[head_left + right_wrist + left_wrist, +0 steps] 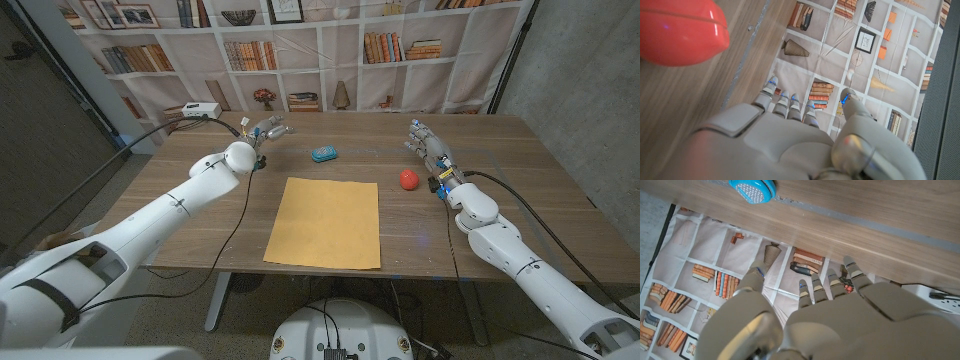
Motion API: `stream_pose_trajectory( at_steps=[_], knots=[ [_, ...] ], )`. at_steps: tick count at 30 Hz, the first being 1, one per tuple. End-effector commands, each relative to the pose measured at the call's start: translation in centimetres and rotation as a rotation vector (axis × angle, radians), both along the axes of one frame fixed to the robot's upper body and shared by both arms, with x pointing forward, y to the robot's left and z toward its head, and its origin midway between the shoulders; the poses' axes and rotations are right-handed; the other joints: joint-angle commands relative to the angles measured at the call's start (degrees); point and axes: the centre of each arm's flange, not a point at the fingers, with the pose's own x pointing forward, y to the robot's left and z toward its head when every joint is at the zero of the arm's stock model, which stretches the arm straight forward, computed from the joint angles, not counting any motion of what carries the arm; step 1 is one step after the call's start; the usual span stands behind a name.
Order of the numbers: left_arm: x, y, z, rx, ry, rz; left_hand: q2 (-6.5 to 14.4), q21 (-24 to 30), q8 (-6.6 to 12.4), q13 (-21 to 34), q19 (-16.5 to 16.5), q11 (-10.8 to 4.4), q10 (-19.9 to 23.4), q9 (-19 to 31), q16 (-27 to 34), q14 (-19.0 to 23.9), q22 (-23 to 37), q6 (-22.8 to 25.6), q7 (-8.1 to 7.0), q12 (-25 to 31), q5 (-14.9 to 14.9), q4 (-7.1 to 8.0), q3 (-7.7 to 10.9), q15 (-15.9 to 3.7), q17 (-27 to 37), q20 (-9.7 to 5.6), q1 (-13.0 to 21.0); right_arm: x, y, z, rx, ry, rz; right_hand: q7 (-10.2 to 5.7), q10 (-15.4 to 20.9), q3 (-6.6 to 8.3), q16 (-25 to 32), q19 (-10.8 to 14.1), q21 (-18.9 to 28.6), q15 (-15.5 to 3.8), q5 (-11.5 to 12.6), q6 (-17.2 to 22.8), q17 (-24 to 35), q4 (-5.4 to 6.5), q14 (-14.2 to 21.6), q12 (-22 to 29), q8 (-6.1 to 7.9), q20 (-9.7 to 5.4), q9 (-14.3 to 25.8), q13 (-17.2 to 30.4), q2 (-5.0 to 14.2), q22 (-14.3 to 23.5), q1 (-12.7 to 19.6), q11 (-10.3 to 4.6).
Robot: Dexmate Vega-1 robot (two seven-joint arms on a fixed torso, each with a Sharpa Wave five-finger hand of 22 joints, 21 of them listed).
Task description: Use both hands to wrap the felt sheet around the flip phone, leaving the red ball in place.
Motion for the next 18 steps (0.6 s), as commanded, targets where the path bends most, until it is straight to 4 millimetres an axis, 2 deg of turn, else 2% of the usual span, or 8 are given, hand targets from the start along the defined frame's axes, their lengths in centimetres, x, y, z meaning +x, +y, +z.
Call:
stream_pose_trajectory(
  at_steps=[1, 13, 18],
  knots=[
    [1.2, -3.2, 3.8, 0.187, 0.033, 0.040, -0.7, -0.1, 0.02, 0.1, 0.0, -0.39, -0.5, 0.3, 0.0, 0.0, 0.1, -0.3, -0.53, 0.0, 0.1, 0.05, -0.34, -0.03, 0.2, 0.43, 0.9, -0.3, -1.0, -0.8, 0.026, -0.019, -0.001, -0.04, 0.5, -0.35, 0.3, 0.2, 0.4, 0.56, 0.0, 0.3, 0.3, -0.14, 0.0, 0.4, -0.15, 0.19, 0.1, 0.1, -0.27, 0.2, 0.1, -0.08],
    [2.2, -6.6, 5.7, 0.374, 0.119, 0.028, -6.1, -0.2, 0.55, 0.4, 0.4, 0.83, 0.2, 0.4, 0.3, 1.2, 0.2, 1.7, 0.42, 0.3, 1.0, 0.58, -3.19, -0.50, 0.5, 0.33, 2.2, -0.3, -2.0, -1.2, 0.053, -0.025, -0.010, -0.04, 0.9, -0.62, 0.5, 0.2, 0.5, 0.76, 0.0, 0.6, 0.4, 0.02, 0.2, 0.5, -0.30, 0.22, 0.1, 0.1, -0.29, 0.2, -0.2, 0.07],
    [2.3, -8.1, 6.3, 0.470, 0.167, 0.030, -6.9, -0.3, 0.55, 0.5, 0.5, 1.23, 0.1, 0.5, 0.4, 1.4, 0.2, 1.9, 0.48, 0.4, 1.4, 0.59, -3.75, -0.35, 0.5, 0.69, 2.9, -0.2, -2.2, -1.4, 0.052, -0.031, -0.006, -0.01, 1.2, -0.74, 0.5, 0.3, 0.5, 0.77, 0.0, 0.7, 0.4, 0.11, 0.2, 0.5, -0.37, 0.22, 0.1, 0.1, -0.27, 0.2, -0.3, 0.20]
  ],
)
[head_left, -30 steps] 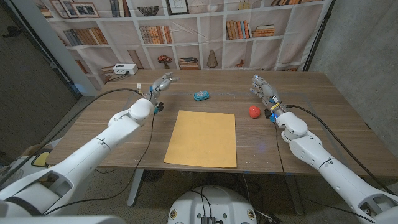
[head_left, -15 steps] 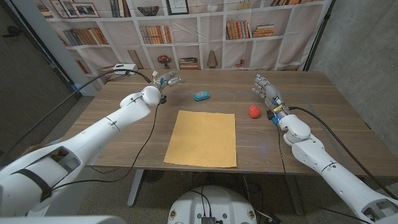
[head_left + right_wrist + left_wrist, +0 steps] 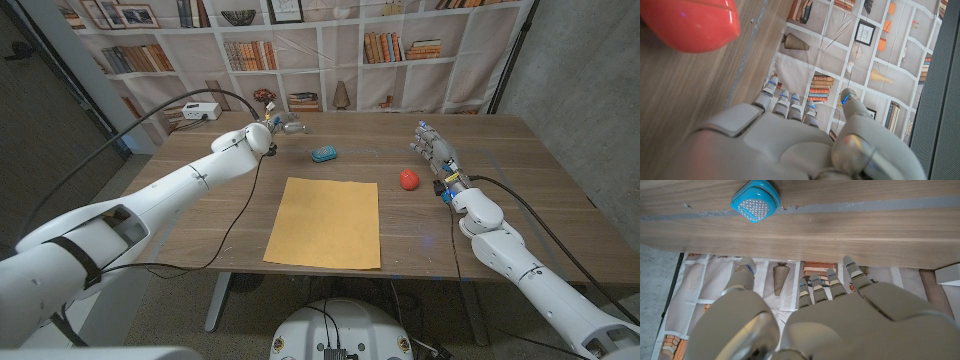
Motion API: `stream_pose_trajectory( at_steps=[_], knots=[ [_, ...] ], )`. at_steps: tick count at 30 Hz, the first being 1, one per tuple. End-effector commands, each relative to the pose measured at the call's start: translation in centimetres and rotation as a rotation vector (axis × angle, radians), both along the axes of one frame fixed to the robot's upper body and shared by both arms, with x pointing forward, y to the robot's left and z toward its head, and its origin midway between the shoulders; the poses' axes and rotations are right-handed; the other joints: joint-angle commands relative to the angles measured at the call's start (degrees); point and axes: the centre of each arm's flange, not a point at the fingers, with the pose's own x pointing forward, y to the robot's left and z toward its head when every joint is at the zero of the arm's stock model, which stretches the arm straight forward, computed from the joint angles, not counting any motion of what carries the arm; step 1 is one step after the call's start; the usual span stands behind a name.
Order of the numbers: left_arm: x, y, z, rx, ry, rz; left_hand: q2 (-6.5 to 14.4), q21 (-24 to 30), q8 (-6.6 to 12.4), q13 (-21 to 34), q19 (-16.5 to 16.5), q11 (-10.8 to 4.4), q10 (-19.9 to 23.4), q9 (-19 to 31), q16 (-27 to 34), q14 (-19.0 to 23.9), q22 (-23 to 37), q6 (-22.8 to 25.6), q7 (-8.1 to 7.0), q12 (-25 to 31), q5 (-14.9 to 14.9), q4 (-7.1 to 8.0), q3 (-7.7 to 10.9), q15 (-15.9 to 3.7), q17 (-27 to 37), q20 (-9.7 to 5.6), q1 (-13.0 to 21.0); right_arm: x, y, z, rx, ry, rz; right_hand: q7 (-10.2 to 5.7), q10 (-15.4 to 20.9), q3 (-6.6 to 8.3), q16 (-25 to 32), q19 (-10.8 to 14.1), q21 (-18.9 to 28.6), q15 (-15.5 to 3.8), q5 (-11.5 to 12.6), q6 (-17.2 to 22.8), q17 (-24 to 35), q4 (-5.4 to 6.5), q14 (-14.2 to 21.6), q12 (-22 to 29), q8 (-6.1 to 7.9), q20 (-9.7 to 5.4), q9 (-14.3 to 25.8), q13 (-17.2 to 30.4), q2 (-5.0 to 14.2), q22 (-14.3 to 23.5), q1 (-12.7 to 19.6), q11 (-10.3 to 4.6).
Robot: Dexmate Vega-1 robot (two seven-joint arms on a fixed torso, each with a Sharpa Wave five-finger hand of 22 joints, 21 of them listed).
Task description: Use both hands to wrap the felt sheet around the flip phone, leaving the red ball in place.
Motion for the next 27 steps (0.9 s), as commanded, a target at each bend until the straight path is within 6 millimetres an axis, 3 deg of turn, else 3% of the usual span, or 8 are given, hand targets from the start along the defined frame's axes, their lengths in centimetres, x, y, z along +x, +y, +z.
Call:
stream_pose_trajectory(
  at_steps=[1, 5, 14, 19, 21, 27],
  knots=[
    [0.5, -3.5, 2.1, 0.211, 0.083, 0.015, -0.8, -0.3, 0.09, 0.3, 0.6, 0.86, -0.2, 0.2, 0.3, 0.3, 0.2, 0.1, 0.07, 0.3, 0.7, 0.13, -0.53, 0.32, 0.3, 0.77, 0.7, 0.0, -0.7, -0.4, 0.019, -0.009, 0.001, -0.04, 0.8, -0.28, 0.3, 0.3, 0.3, 0.43, 0.0, 0.8, 0.2, 0.12, -0.1, 0.6, -0.04, 0.22, 0.1, 0.1, -0.09, 0.2, -0.1, -0.20],
    [0.5, -5.1, 2.5, 0.313, 0.118, 0.035, -1.1, 0.0, -0.09, 0.5, 1.4, 1.30, -0.3, 0.3, 0.5, 0.8, 0.2, -0.1, 0.52, 0.4, 1.2, 0.14, -0.89, 0.45, 0.3, 1.47, 1.7, 0.1, -0.9, -0.6, 0.022, -0.011, 0.006, -0.10, 0.9, -0.38, 0.3, 0.3, 0.3, 0.60, 0.0, 0.9, 0.2, 0.18, -0.1, 0.5, -0.07, 0.23, 0.1, 0.1, -0.09, 0.2, -0.3, -0.24],
    [0.3, -7.0, 2.9, 0.434, 0.117, 0.090, -1.4, 0.3, 1.23, 1.5, 3.1, 0.05, 4.3, 0.7, 1.1, 3.9, 0.2, 3.7, 0.49, 3.2, 3.0, 0.25, -2.91, -0.95, 0.5, 0.35, 7.2, 0.1, -1.0, -0.9, 0.031, -0.013, 0.010, -0.07, 1.1, -0.58, 0.4, 0.3, 0.3, 0.64, 0.0, 1.0, 0.3, 0.32, 0.1, 0.6, -0.20, 0.28, 0.1, 0.1, -0.06, 0.2, -0.5, -0.10],
    [0.5, -7.9, 2.9, 0.488, 0.125, 0.126, -1.3, 0.4, 1.32, 1.8, 3.8, 0.11, 4.6, 0.8, 1.5, 5.5, 0.3, 4.3, 0.63, 3.7, 3.2, 0.59, -3.70, -1.11, 0.6, 0.13, 7.9, 0.1, -1.2, -0.9, 0.028, -0.016, 0.012, -0.06, 1.3, -0.71, 0.5, 0.3, 0.4, 0.63, 0.0, 1.1, 0.3, 0.43, 0.1, 0.6, -0.26, 0.32, 0.1, 0.2, -0.03, 0.2, -0.7, 0.06],
    [0.8, -8.3, 2.9, 0.515, 0.134, 0.145, -1.1, 0.4, 0.76, 2.0, 3.9, 0.36, 2.5, 0.8, 1.4, 5.7, 0.3, 3.4, 0.31, 3.1, 3.3, 1.03, -4.43, -1.10, 0.7, -0.07, 8.0, 0.1, -1.2, -0.9, 0.028, -0.018, 0.012, 0.00, 1.4, -0.75, 0.5, 0.3, 0.4, 0.63, 0.0, 1.1, 0.3, 0.45, 0.2, 0.6, -0.26, 0.31, 0.1, 0.2, -0.02, 0.2, -0.7, 0.10],
    [2.3, -9.3, 2.7, 0.532, 0.183, 0.135, -0.7, 0.6, 0.03, 2.1, 4.5, 0.57, 1.6, 0.8, 0.7, 4.6, 0.3, 2.2, 0.24, 2.9, 3.5, 1.67, -5.50, -0.39, 0.7, -0.36, 7.7, 0.1, -1.3, -1.1, 0.033, -0.014, 0.010, 0.00, 1.5, -0.85, 0.5, 0.3, 0.4, 0.68, 0.0, 1.2, 0.3, 0.51, 0.2, 0.6, -0.32, 0.30, 0.1, 0.2, 0.03, 0.2, -0.8, 0.04]
  ],
)
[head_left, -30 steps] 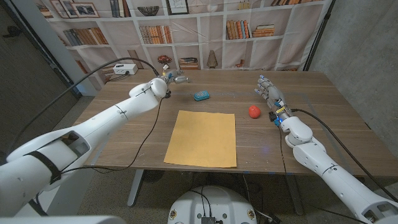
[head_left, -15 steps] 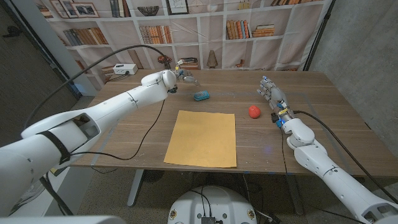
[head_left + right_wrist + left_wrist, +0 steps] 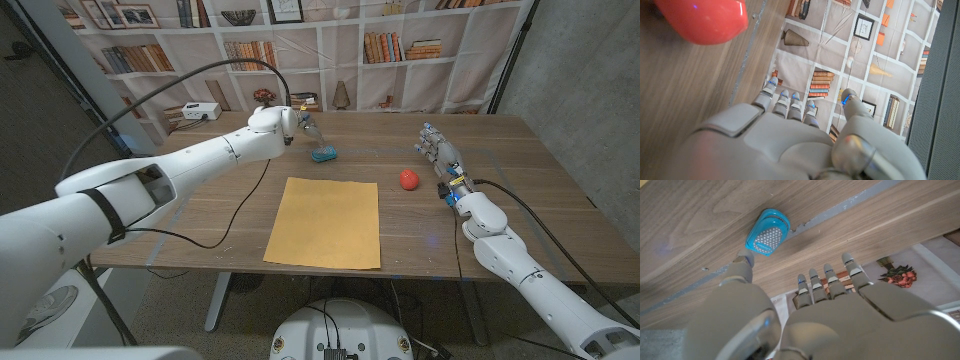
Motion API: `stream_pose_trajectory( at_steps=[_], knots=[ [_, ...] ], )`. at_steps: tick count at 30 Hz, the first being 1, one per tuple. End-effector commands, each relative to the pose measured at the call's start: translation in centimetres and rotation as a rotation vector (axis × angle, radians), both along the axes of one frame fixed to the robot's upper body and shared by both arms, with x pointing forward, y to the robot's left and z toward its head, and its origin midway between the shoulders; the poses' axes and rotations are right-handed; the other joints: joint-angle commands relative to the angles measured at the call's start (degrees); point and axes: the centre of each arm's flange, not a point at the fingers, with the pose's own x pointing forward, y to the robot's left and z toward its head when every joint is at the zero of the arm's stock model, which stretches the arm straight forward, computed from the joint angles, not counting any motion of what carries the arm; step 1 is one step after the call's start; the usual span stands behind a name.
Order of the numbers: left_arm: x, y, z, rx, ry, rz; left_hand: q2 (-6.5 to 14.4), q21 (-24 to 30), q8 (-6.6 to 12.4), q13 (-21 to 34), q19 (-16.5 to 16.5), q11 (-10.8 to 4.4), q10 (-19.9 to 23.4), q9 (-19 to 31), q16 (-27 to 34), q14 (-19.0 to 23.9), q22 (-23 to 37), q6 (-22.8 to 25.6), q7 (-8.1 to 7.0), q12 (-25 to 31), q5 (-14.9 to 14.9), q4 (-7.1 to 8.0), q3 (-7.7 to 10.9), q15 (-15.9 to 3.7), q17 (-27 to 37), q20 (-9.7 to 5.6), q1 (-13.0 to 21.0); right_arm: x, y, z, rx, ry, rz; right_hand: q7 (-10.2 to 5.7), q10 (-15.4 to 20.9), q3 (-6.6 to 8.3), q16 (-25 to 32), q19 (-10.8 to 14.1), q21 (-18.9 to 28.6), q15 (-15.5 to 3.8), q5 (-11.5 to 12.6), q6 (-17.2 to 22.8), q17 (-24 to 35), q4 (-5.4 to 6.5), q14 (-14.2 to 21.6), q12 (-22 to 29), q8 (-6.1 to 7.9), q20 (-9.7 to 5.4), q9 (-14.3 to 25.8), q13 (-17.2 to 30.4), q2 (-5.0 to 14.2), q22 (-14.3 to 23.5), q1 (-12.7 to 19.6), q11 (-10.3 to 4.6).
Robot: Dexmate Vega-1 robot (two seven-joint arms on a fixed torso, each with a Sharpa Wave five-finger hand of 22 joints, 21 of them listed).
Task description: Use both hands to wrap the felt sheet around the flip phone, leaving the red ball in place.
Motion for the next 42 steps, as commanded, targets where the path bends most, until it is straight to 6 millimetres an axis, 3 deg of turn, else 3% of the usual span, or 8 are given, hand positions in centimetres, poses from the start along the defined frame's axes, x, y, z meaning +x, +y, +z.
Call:
stream_pose_trajectory(
  at_steps=[1, 8, 13, 18, 29, 42],
  knots=[
    [1.7, -2.0, 0.1, 0.108, 0.061, 0.056, 0.5, 0.6, -0.20, 0.3, 1.2, -0.03, 0.5, 0.3, -0.1, -0.1, 0.2, 0.2, 0.00, 0.3, 0.4, 0.22, -0.49, 0.47, 0.2, -0.13, 0.4, 0.1, -0.3, -0.4, 0.005, 0.003, -0.002, 0.00, 0.6, -0.32, 0.3, 0.3, 0.4, 0.38, 0.0, 0.6, 0.3, -0.03, -0.1, 0.2, -0.11, 0.31, 0.1, 0.2, 0.06, 0.2, -0.4, -0.25],
    [2.9, -3.4, -0.2, 0.144, 0.080, 0.055, 1.2, 0.6, 0.06, 0.4, 1.3, -1.24, 3.0, 0.3, 0.3, 1.9, 0.2, 1.3, -0.11, 1.5, 0.6, 0.41, -1.22, -0.61, 0.1, 0.02, 0.9, 0.2, -0.6, -0.8, 0.015, 0.010, -0.007, -0.04, 0.7, -0.41, 0.3, 0.3, 0.4, 0.45, 0.0, 0.7, 0.3, 0.01, 0.0, 0.2, -0.18, 0.31, 0.1, 0.2, 0.11, 0.2, -0.5, -0.38],
    [2.9, -4.5, -0.7, 0.225, 0.031, 0.079, 1.8, 0.9, 0.18, 0.5, 2.2, -0.88, 2.2, 0.4, 0.8, 3.6, 0.2, 1.7, -0.28, 1.3, 0.7, 0.28, -1.45, -0.17, 0.2, 0.38, 1.9, 0.3, -0.9, -1.2, 0.030, 0.012, -0.013, -0.06, 0.9, -0.48, 0.4, 0.3, 0.4, 0.55, 0.1, 0.9, 0.3, 0.04, 0.1, 0.2, -0.20, 0.36, 0.1, 0.2, 0.16, 0.2, -0.6, -0.28],
    [2.7, -5.5, -1.3, 0.298, -0.016, 0.098, 2.3, 1.4, 0.78, 0.6, 3.5, -0.65, 3.2, 0.4, 1.1, 5.0, 0.3, 3.0, -0.53, 1.9, 0.7, 0.06, -1.61, -0.87, 0.3, -0.23, 3.1, 0.5, -1.1, -1.5, 0.045, 0.014, -0.015, -0.12, 1.0, -0.57, 0.4, 0.3, 0.5, 0.56, 0.1, 0.9, 0.3, 0.08, 0.3, 0.3, -0.23, 0.39, 0.1, 0.2, 0.18, 0.2, -0.7, -0.31],
    [3.1, -6.0, -2.6, 0.361, -0.032, 0.139, 2.7, 2.4, 1.31, 1.0, 5.8, -0.64, 5.8, 0.5, 1.5, 7.3, 0.6, 4.0, -0.12, 3.2, 0.4, 0.21, -2.41, -1.70, 0.5, -0.49, 3.8, 0.9, -1.2, -1.7, 0.052, 0.018, -0.016, -0.12, 1.2, -0.73, 0.6, 0.4, 0.5, 0.55, 0.1, 1.1, 0.3, 0.20, 0.7, 0.3, -0.33, 0.47, 0.1, 0.2, 0.33, 0.2, -0.9, -0.28],
    [4.0, -5.8, -4.8, 0.345, -0.031, 0.127, 4.0, 8.0, 2.67, 1.8, 15.4, -1.39, 10.5, 0.6, 3.5, 15.0, 2.2, 7.4, 0.77, 6.0, -0.1, 0.84, -4.57, -4.10, 1.7, -1.63, 4.5, 1.3, -1.3, -1.7, 0.044, 0.024, -0.021, -0.22, 2.1, -1.00, 0.9, 0.6, 0.6, 0.64, 0.2, 1.4, 0.3, 0.29, 1.6, 0.5, -0.46, 0.71, 0.1, 0.2, 0.42, 0.2, -1.1, -0.15]
  ],
)
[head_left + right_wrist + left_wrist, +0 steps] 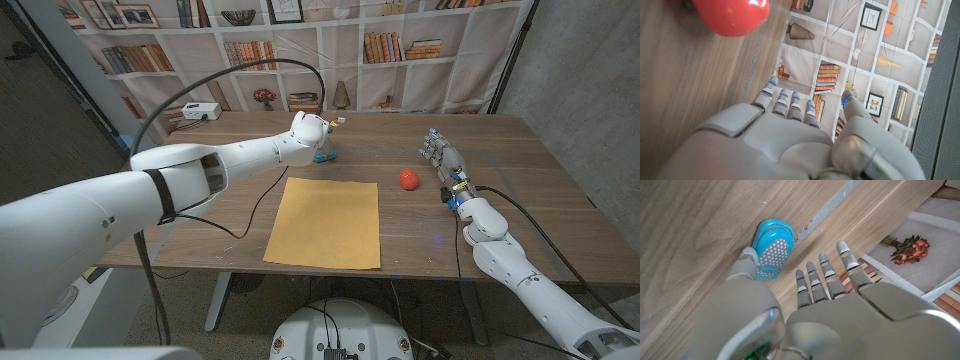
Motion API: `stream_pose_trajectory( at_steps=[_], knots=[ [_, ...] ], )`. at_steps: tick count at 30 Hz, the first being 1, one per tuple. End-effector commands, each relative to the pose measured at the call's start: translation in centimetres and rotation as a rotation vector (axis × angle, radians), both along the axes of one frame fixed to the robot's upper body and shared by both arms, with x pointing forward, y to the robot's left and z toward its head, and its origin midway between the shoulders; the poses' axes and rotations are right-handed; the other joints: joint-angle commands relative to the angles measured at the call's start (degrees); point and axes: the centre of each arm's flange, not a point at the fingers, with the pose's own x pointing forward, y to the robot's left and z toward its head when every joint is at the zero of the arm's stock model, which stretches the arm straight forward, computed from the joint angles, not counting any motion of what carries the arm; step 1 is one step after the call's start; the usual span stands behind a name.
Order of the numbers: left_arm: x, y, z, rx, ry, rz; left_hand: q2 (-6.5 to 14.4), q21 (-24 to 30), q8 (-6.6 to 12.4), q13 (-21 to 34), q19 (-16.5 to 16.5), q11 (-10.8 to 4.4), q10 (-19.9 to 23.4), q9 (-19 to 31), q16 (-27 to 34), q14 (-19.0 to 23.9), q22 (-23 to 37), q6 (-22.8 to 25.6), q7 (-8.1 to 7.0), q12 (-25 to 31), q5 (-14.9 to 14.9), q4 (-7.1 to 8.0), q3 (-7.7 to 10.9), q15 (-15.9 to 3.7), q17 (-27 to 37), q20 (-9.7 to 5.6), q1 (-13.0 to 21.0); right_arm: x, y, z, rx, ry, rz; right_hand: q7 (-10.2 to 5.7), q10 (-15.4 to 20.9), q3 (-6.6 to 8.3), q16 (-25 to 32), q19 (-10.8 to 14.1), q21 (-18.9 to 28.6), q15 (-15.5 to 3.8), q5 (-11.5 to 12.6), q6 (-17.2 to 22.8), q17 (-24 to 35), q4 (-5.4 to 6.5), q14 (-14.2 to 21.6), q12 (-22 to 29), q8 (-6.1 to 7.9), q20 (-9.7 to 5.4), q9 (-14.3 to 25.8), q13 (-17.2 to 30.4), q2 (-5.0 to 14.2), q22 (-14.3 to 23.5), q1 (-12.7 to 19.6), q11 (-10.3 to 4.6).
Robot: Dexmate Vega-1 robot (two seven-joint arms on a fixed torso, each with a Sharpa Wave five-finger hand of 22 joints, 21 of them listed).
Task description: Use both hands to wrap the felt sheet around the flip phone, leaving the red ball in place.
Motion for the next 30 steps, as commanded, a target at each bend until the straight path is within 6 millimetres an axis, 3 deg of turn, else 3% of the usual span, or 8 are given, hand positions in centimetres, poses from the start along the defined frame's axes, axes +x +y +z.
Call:
stream_pose_trajectory(
  at_steps=[1, 5, 7, 12, 16, 20, 25, 30],
  knots=[
    [0.7, -0.2, -1.8, 0.005, -0.016, -0.009, 0.6, 1.8, 0.87, 0.4, 2.7, -0.18, 1.7, 0.0, 1.0, 2.5, 0.8, 1.5, 0.20, 1.0, -0.1, -0.02, -0.61, -2.38, 0.7, -0.67, 0.6, 0.3, -0.1, 0.0, -0.004, 0.003, -0.002, -0.14, 0.5, -0.30, 0.5, 0.4, 0.4, 0.11, 0.2, 0.7, 0.2, 0.06, 0.7, 0.5, -0.01, 0.52, 0.1, 0.2, 0.04, 0.2, -0.2, 0.06],
    [0.9, -0.1, -2.4, -0.018, -0.037, -0.030, 1.4, 3.1, 1.46, 0.5, 4.3, -0.67, 3.0, 0.0, 1.2, 3.3, 1.2, 3.1, 0.34, 1.7, 0.0, -0.30, -0.63, -2.62, 1.0, -1.56, 1.7, 0.3, -0.3, -0.1, 0.003, 0.004, -0.007, -0.21, 1.0, -0.49, 0.6, 0.5, 0.4, 0.04, 0.2, 0.9, 0.2, 0.16, 1.1, 0.6, -0.02, 0.58, 0.1, 0.2, -0.04, 0.2, -0.5, 0.10],
    [0.9, 0.0, -2.6, -0.019, -0.056, -0.041, 3.1, 3.2, 1.83, 0.6, 4.0, -0.85, 3.5, 0.0, 0.5, 2.6, 1.3, 4.3, 0.30, 2.1, 0.0, -0.53, 0.16, -2.03, 0.8, -1.76, 3.2, 0.3, -0.4, -0.1, 0.000, 0.006, -0.013, -0.20, 1.1, -0.54, 0.7, 0.5, 0.5, 0.07, 0.2, 1.0, 0.2, 0.18, 1.3, 0.6, -0.02, 0.59, 0.1, 0.2, -0.07, 0.2, -0.5, 0.13],
    [1.1, 0.0, -2.9, -0.033, -0.057, -0.049, 5.2, 1.2, 1.20, 0.5, -2.4, -2.39, 2.8, -0.1, -2.0, -0.6, 0.8, 3.7, -0.62, 1.8, -1.2, -0.60, 0.45, -1.26, -0.3, 0.17, 5.2, 0.1, -0.5, -0.1, -0.003, 0.005, -0.021, -0.21, 1.2, -0.64, 0.7, 0.6, 0.5, 0.06, 0.2, 1.0, 0.2, 0.25, 1.4, 0.6, -0.05, 0.60, 0.1, 0.2, -0.09, 0.2, -0.7, 0.18],
    [1.3, -0.2, -3.4, -0.048, -0.071, -0.073, 6.0, 0.9, 0.91, 0.3, -3.0, -2.50, 1.8, -0.1, -2.7, -1.5, 0.5, 3.4, -0.87, 1.1, -1.7, -0.73, 0.58, -1.51, -0.8, 1.18, 6.1, 0.1, -0.6, -0.2, -0.002, 0.007, -0.021, -0.25, 1.6, -0.80, 0.9, 0.6, 0.5, 0.08, 0.2, 1.1, 0.3, 0.38, 1.7, 0.7, -0.10, 0.65, 0.1, 0.3, -0.11, 0.2, -1.0, 0.43],
    [1.3, -0.6, -4.3, -0.043, -0.116, -0.108, 8.0, 3.7, 2.54, -0.7, 3.9, -2.97, 7.1, -0.2, -1.1, 5.6, -0.5, 8.9, -0.66, 2.0, -3.0, -1.54, 1.04, -4.26, -1.5, -2.03, 10.3, 0.0, -0.6, -0.2, -0.002, 0.008, -0.022, -0.29, 1.9, -0.90, 0.9, 0.6, 0.5, 0.06, 0.2, 1.1, 0.3, 0.42, 1.8, 0.8, -0.11, 0.66, 0.1, 0.3, -0.14, 0.2, -1.1, 0.65],
    [1.2, -0.8, -4.8, -0.037, -0.192, -0.137, 10.6, 8.2, 6.25, -1.4, 12.4, -4.47, 16.5, -0.2, 1.6, 16.0, -0.8, 19.6, -0.70, 3.6, -3.8, -2.02, 2.48, -7.85, -1.2, -6.16, 16.3, -0.2, -0.7, 0.0, -0.006, 0.006, -0.029, -0.28, 2.2, -0.99, 1.0, 0.7, 0.5, 0.12, 0.2, 1.2, 0.3, 0.45, 2.1, 0.8, -0.15, 0.68, 0.1, 0.3, -0.13, 0.2, -1.2, 0.70],
    [1.0, -0.6, -5.1, -0.031, -0.261, -0.148, 13.5, 12.2, 9.72, -0.6, 17.5, -5.06, 25.3, -0.1, 5.1, 25.2, -0.3, 28.8, -0.19, 5.9, -4.0, -1.94, 3.98, -10.08, -0.1, -8.37, 20.8, -0.2, -0.7, 0.1, -0.014, 0.010, -0.033, -0.29, 2.5, -1.04, 1.0, 0.7, 0.5, 0.10, 0.2, 1.3, 0.3, 0.44, 2.2, 0.9, -0.17, 0.70, 0.1, 0.3, -0.12, 0.2, -1.2, 0.69]
  ],
)
